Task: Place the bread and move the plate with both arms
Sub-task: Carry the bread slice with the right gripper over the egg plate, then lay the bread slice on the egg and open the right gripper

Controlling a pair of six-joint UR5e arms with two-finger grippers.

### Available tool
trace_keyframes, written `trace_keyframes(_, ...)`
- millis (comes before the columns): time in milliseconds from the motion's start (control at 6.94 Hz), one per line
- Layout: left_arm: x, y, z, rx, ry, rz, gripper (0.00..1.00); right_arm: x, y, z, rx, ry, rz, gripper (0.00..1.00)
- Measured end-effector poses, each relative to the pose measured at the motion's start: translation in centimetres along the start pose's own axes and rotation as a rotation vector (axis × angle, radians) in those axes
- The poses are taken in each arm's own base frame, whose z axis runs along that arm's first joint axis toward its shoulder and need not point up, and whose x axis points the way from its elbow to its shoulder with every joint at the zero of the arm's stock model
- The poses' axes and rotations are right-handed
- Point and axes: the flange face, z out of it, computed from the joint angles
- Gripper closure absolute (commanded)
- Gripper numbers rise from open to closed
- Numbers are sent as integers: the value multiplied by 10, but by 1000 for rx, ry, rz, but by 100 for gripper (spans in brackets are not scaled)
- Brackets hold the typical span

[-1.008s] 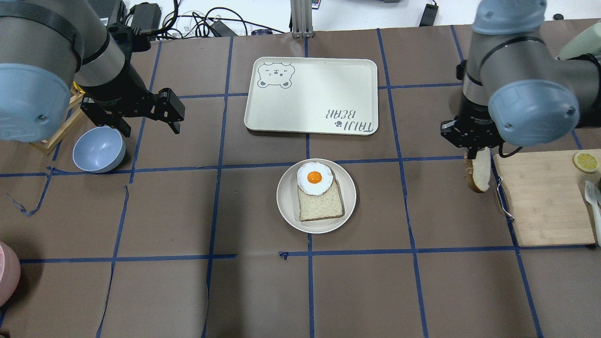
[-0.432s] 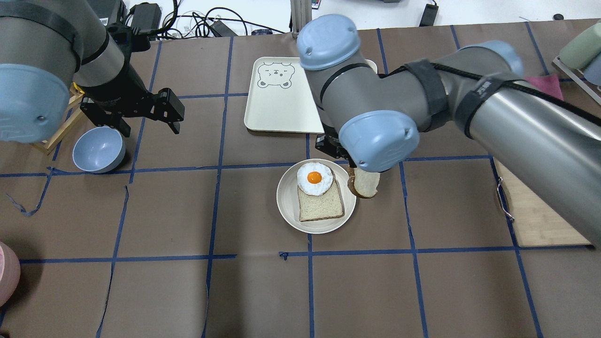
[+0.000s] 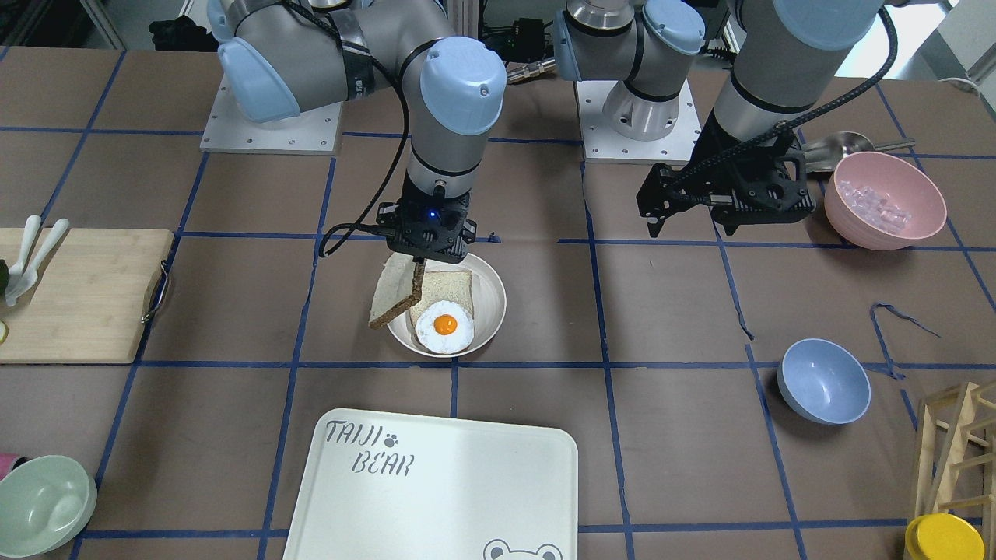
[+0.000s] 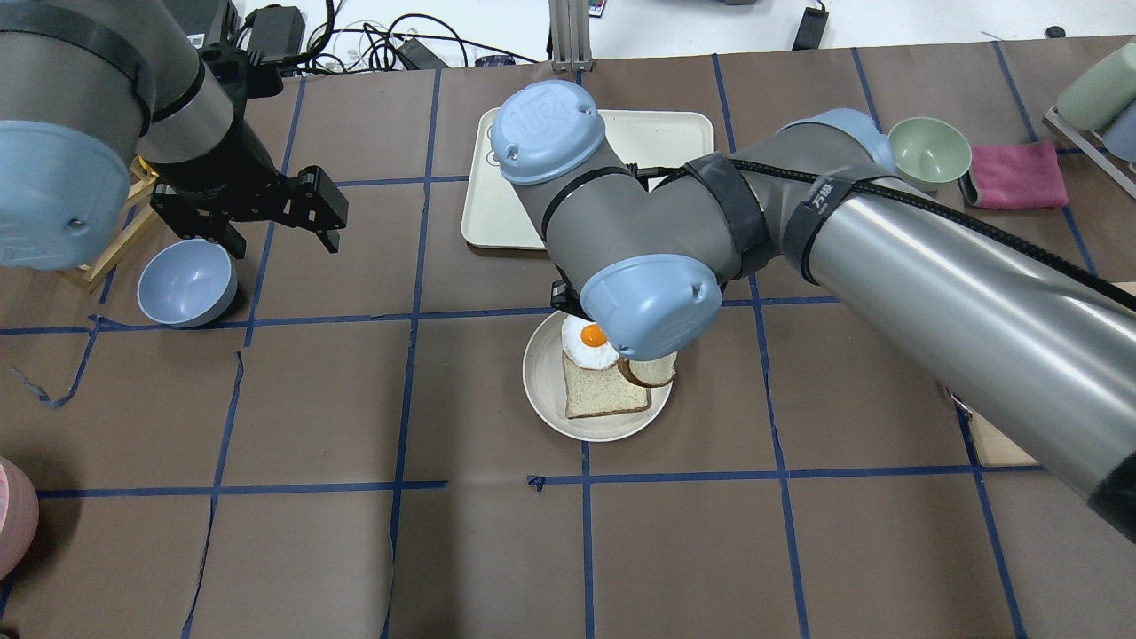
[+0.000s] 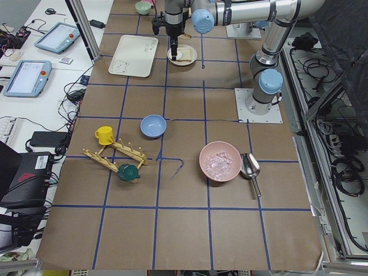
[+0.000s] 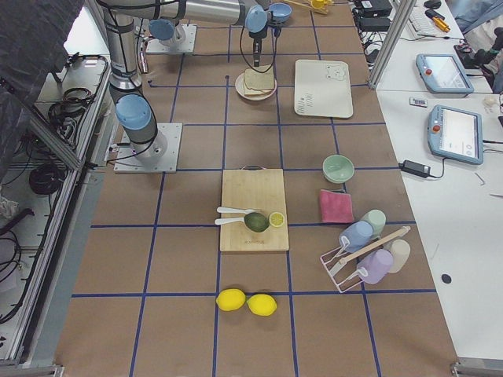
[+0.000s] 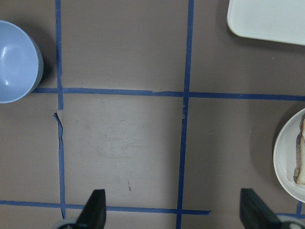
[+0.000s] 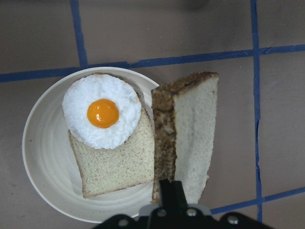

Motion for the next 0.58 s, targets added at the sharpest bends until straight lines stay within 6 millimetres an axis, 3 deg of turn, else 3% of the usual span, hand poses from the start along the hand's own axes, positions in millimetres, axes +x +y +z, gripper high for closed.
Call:
trace_keyframes(288,0,0,0,0,-1,0,0,-24,3,15,19,-5,-25,100)
trace_keyframes(576,0,0,0,0,0,-1,0,-31,3,25,22,-2,-31,100)
